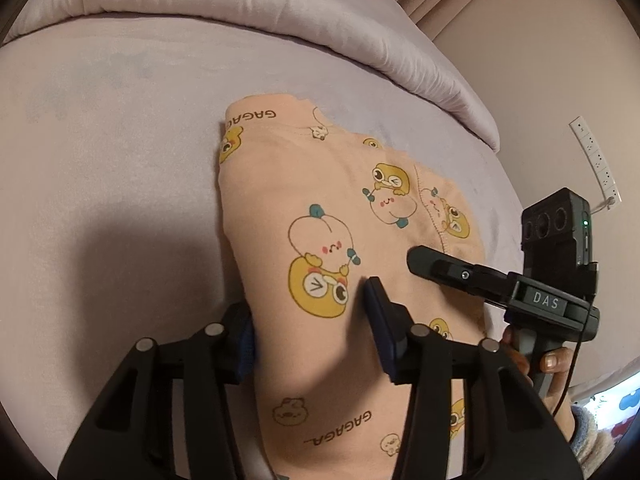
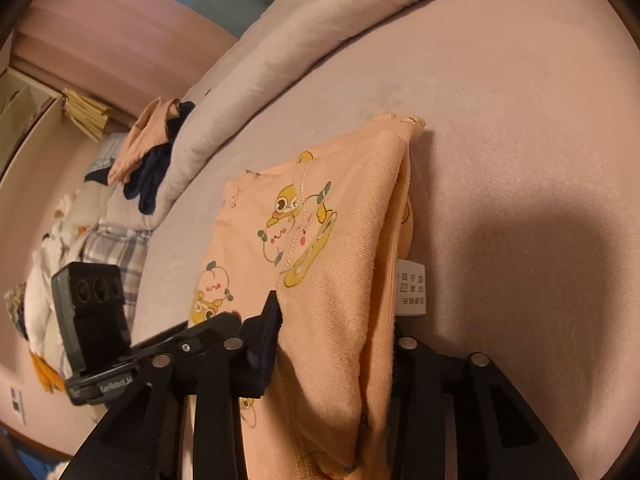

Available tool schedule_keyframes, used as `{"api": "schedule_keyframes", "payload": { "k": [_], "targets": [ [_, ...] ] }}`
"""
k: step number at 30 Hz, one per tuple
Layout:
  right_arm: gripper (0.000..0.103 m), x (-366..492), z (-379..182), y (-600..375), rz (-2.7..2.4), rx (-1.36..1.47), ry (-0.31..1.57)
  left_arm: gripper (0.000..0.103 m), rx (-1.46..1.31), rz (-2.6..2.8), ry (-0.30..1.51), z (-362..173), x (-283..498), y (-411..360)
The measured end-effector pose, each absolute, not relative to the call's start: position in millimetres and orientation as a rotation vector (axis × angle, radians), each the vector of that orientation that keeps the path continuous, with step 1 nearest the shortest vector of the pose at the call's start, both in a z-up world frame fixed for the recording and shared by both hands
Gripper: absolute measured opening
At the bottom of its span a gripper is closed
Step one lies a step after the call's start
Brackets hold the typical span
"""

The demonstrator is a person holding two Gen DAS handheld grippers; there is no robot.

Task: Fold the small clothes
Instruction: 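Lift the folded shirt off the bed with both grippers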

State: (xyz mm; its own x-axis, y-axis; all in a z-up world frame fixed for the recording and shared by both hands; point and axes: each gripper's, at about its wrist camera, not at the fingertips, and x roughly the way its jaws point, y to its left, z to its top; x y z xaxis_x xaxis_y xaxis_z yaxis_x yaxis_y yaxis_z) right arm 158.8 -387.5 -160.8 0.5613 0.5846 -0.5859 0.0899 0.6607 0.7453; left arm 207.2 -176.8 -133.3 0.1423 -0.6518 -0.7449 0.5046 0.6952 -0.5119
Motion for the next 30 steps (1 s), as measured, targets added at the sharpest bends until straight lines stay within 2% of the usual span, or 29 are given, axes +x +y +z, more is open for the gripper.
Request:
{"api": "schedule_keyframes", "payload": {
  "k": [6, 10, 30],
  "targets": [
    [0.030, 156, -147, -375, 0.280, 0.727, 0.925, 0.030, -0.104, -0.811, 1.130, -127, 203, -180],
    [0.028, 154, -135, -368, 0.252, 0.661, 0.898, 0.025, -0.095, -0.797, 1.115, -124, 199, -182],
    [0.027, 108, -88, -349, 0.274, 0.587, 0.793, 0.023, -0.110, -0.803, 1.059, -93, 155, -164]
  ]
}}
